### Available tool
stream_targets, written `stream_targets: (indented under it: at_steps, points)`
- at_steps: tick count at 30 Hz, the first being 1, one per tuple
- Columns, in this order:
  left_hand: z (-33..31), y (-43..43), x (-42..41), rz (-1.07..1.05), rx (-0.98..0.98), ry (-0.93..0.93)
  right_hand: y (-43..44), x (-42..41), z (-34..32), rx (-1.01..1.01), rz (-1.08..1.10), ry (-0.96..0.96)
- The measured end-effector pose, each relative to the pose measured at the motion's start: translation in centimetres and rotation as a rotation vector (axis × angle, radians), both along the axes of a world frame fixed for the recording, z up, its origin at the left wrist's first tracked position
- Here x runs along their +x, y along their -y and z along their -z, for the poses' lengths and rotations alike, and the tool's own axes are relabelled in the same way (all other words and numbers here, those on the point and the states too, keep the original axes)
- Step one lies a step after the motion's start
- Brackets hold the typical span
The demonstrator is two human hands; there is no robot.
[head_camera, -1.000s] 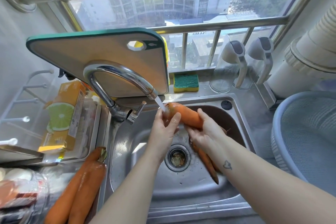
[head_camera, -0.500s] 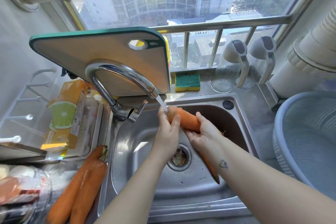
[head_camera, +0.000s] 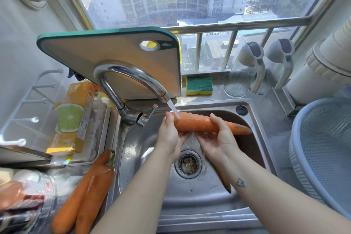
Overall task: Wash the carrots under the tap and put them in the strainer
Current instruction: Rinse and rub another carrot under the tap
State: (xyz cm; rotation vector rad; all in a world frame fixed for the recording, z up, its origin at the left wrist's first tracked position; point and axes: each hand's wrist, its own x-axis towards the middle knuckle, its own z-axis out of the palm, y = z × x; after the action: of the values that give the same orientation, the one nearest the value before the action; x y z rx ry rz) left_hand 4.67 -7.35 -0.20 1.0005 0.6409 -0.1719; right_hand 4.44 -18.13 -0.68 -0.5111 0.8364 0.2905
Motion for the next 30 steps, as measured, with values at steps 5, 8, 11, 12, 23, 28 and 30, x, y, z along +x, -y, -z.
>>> stream_targets:
  at_steps: [5, 8, 11, 12, 23, 28, 30]
  points:
    - [0.4, -0.8, -1.2, 0.195, 0.184, 0.135, 0.6, 0.6, -0.3, -0.043, -0.066, -0.013]
    - [1.0, -1.5, -2.4, 0.393, 0.446, 0.244, 1.0, 1.3, -0.6, -0.064, -0.095, -0.110]
    - [1.1, -2.1, -2.8, 0.461, 0.627, 0.296, 1.3, 1.3, -0.5, -0.094, -0.168, -0.178]
    - [1.2, -2.1, -2.6, 0.454, 0.651, 0.305, 1.2, 1.3, -0.5, -0.108, -0.188, -0.192]
    - [1.0, 0.5, -0.5, 0.055, 0.141, -0.084, 0.7, 1.0, -0.1, -0.201, -0.198, 0.171]
    - [0.4, -0.5, -0.4, 0.075, -0.042, -0.149, 0.9, 1.3, -0.5, -0.329, -0.251, 0.202]
    - [0.8, -0.7, -0.8, 0.156, 0.043, -0.038, 0.8, 1.6, -0.6, -0.303, -0.246, 0.153]
